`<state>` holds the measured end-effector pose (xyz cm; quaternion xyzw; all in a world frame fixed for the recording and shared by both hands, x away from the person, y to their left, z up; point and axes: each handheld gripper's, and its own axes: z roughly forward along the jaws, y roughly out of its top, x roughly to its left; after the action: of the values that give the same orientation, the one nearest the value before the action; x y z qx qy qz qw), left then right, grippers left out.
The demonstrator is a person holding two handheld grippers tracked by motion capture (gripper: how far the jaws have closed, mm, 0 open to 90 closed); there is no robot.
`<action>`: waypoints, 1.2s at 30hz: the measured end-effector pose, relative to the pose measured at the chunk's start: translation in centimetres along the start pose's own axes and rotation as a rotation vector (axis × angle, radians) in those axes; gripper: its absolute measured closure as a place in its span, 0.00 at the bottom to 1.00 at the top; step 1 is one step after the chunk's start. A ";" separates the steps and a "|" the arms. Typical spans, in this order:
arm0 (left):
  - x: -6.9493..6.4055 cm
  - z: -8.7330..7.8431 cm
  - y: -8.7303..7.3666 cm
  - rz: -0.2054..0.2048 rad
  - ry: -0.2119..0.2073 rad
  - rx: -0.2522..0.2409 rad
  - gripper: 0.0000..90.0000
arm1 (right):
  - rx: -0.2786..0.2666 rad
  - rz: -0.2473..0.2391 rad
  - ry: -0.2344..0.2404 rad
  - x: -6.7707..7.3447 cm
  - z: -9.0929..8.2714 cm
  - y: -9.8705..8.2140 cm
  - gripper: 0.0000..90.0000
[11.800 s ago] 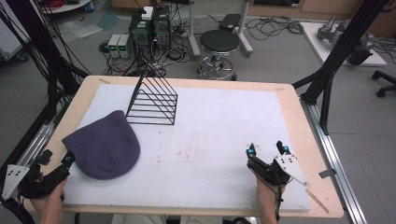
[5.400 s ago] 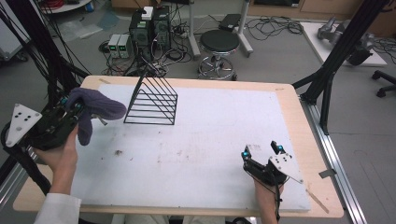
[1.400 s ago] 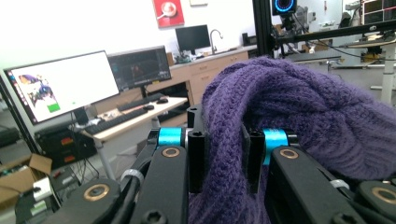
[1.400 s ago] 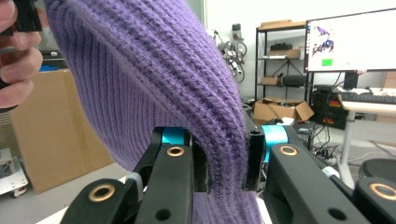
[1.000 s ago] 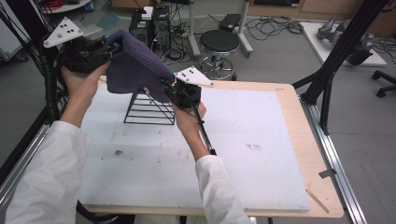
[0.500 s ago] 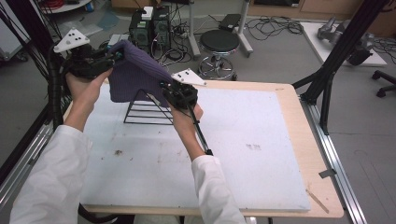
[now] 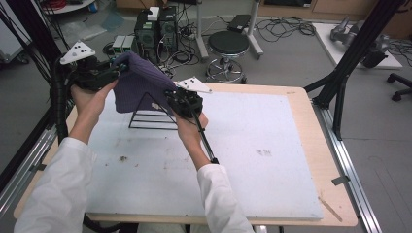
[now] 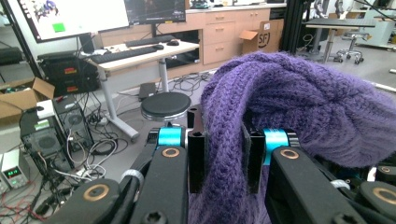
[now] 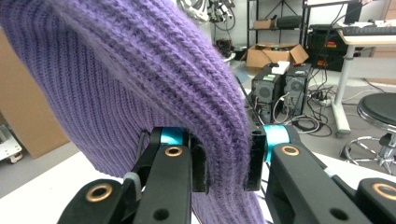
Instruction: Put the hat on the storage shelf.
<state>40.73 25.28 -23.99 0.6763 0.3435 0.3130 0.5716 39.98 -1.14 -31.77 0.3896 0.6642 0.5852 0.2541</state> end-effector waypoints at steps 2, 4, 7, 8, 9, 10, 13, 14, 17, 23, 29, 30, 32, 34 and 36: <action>0.1 0.0 -0.4 -0.010 0.001 0.007 0.86 | 0.003 0.000 -0.003 0.0 0.0 -0.1 0.87; 0.3 0.1 -0.8 -0.021 0.000 0.019 0.86 | 0.012 -0.002 -0.006 0.0 0.2 -0.2 0.87; 0.3 0.1 -1.4 -0.024 0.004 0.036 0.86 | 0.033 -0.010 -0.016 0.0 0.4 -0.8 0.87; 0.3 0.1 -1.6 -0.023 0.003 0.037 0.86 | 0.033 -0.010 -0.016 0.0 0.4 -0.8 0.87; 0.4 0.0 -1.7 -0.025 0.004 0.041 0.86 | 0.037 -0.012 -0.020 0.0 0.4 -0.9 0.87; 0.4 0.0 -1.9 -0.029 0.004 0.038 0.86 | 0.036 -0.012 -0.022 0.0 0.4 -0.9 0.87; 0.6 0.0 -2.2 -0.036 0.010 0.043 0.86 | 0.046 -0.023 -0.024 0.1 0.5 -1.1 0.87; 0.6 0.0 -2.3 -0.040 0.010 0.045 0.86 | 0.051 -0.026 -0.026 0.2 0.6 -1.1 0.86; 0.6 0.1 -2.5 -0.032 0.017 0.065 0.86 | 0.072 -0.030 -0.030 0.2 1.0 -1.5 0.85; 0.8 0.4 -3.3 -0.037 0.024 0.100 0.86 | 0.129 -0.039 -0.040 0.4 1.9 -2.3 0.85; 1.0 0.3 -4.3 -0.049 0.021 0.107 0.86 | 0.146 -0.044 -0.049 0.4 2.1 -2.7 0.85; 1.1 0.3 -4.5 -0.051 0.022 0.108 0.86 | 0.147 -0.044 -0.052 0.4 2.2 -2.8 0.85; 1.1 0.3 -4.8 -0.053 0.019 0.111 0.86 | 0.151 -0.049 -0.062 0.5 2.2 -2.9 0.85; 1.1 0.4 -5.0 -0.058 0.016 0.117 0.85 | 0.154 -0.044 -0.064 0.4 2.2 -3.1 0.85; 1.1 0.6 -5.1 -0.060 0.011 0.127 0.85 | 0.170 -0.041 -0.066 0.4 2.4 -3.3 0.85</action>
<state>41.28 26.47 -29.10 0.6989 0.3857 0.2771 0.5349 40.95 0.50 -35.43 0.4152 0.7107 0.5082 0.2536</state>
